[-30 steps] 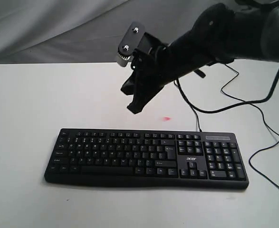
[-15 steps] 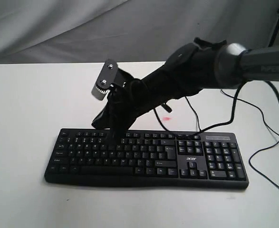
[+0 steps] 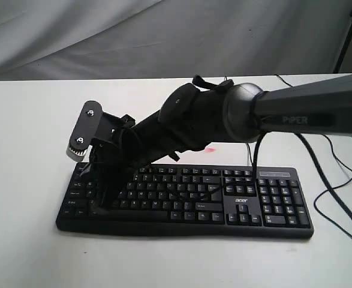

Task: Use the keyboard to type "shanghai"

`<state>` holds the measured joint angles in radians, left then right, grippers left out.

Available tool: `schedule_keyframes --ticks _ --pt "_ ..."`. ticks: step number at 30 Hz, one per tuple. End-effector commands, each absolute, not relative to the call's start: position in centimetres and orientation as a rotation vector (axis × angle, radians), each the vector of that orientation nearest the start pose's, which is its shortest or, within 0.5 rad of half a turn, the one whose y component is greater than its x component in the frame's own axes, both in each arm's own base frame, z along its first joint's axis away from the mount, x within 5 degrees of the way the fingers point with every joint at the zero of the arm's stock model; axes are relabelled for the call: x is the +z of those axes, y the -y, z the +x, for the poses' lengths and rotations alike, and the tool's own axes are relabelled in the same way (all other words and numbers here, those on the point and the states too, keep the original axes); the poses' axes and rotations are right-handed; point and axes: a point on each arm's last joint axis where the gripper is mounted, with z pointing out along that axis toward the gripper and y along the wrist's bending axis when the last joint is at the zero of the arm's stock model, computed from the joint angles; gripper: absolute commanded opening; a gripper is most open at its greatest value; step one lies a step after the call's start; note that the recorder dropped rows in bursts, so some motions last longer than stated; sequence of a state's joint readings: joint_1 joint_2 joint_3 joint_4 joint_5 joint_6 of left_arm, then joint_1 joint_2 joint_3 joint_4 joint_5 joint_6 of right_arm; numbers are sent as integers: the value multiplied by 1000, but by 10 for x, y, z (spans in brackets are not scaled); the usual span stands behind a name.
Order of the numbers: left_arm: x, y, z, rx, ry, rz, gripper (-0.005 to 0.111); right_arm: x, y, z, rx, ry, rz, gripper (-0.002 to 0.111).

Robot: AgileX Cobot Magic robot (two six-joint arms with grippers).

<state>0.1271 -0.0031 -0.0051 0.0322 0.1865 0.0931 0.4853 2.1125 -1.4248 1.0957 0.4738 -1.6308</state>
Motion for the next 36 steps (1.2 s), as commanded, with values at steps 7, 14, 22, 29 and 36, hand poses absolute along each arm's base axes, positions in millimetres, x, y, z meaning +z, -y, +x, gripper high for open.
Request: schedule_keyframes --ticks 7,14,22,29,36 --pt "196 -7 56 190 -1671 -6 1 156 -260 405 504 -1946 -1335 0" --pt "196 -7 56 190 -1671 -6 1 143 -260 410 484 -2010 -1348 0" --pt "196 -7 56 190 -1671 -6 1 140 -256 409 446 -2008 -1412 0" --pt "196 -7 56 190 -1671 -6 1 130 -256 409 451 -2017 -1434 0" --pt "196 -7 56 190 -1671 -6 1 126 -253 408 466 -2012 -1486 0"
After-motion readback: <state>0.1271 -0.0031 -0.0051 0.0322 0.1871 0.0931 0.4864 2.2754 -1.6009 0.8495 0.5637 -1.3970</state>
